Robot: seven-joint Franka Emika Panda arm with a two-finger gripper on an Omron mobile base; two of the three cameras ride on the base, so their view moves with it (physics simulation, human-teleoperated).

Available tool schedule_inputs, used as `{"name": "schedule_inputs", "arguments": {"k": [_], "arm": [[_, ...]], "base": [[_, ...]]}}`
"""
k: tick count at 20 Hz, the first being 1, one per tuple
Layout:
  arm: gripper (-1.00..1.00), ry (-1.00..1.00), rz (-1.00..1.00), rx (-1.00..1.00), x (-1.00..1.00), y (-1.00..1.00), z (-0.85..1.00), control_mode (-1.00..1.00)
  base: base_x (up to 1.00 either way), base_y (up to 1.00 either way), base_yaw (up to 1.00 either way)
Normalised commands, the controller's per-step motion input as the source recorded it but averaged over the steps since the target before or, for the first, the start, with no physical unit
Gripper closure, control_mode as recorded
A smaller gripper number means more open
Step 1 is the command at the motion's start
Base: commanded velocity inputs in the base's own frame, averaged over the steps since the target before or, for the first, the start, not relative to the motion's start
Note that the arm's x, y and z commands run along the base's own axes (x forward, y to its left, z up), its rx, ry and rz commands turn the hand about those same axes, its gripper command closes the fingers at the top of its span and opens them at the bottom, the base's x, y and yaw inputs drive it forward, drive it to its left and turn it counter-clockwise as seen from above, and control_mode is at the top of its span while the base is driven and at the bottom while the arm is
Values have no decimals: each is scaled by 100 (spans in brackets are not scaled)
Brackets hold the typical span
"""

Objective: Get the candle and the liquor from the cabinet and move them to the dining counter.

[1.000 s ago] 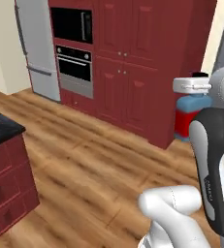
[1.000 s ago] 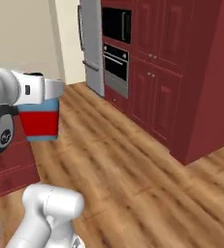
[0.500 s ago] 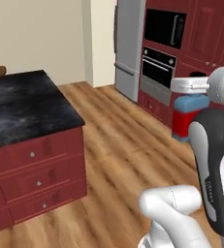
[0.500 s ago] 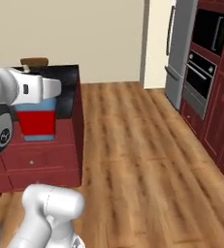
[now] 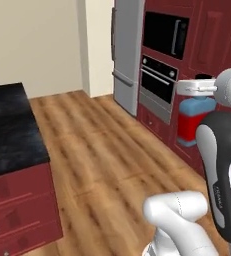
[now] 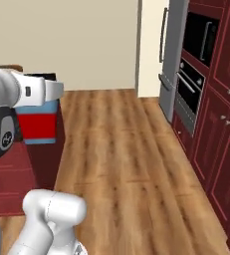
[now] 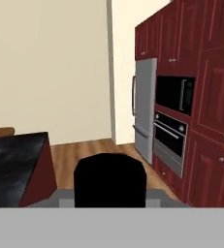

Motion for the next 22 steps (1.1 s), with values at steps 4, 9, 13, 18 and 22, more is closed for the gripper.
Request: {"name": "schedule_inputs", "arguments": {"k": [4,9,13,18,22], "arm": [[100,0,0,0,0,0,0,100],[100,0,0,0,0,0,0,100],[100,0,0,0,0,0,0,100],[100,0,0,0,0,0,0,100],[100,0,0,0,0,0,0,100]], "base": [[100,-71,11],[100,-36,15],[100,0,23],[100,0,23],[100,-32,15]]}}
